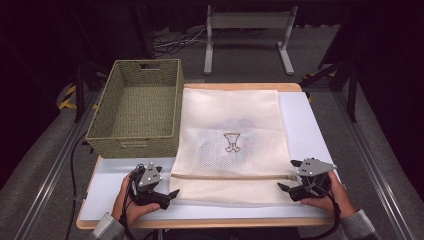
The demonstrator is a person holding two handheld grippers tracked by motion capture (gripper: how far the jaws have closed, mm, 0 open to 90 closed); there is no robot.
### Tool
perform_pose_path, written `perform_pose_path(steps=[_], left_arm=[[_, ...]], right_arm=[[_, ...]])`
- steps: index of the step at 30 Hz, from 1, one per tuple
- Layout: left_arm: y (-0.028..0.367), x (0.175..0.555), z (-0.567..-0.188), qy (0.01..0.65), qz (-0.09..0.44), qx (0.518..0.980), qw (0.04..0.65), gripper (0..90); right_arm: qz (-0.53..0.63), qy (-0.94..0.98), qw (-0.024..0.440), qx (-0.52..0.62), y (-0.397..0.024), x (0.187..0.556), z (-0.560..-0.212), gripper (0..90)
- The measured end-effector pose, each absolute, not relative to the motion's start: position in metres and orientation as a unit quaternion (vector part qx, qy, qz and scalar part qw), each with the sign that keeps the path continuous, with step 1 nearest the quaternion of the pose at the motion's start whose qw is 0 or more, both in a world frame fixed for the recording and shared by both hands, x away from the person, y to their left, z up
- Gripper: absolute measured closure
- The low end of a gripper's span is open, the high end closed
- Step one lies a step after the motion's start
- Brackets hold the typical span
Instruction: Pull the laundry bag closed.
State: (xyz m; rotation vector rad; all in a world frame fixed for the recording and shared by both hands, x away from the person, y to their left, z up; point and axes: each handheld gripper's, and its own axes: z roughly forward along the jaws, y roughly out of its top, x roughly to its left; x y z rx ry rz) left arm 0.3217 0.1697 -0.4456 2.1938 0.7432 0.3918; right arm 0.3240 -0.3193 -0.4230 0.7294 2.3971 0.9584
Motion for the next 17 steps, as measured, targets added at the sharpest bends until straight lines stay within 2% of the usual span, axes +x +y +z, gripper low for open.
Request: perform_pose_path(steps=[17], left_arm=[[0.1677, 0.3221, -0.4446, 0.289, 0.156, 0.861, 0.388, 5.5]], right_arm=[[0.354, 0.865, 0.233, 0.269, -0.3211, 0.3234, -0.4213, 12.7]])
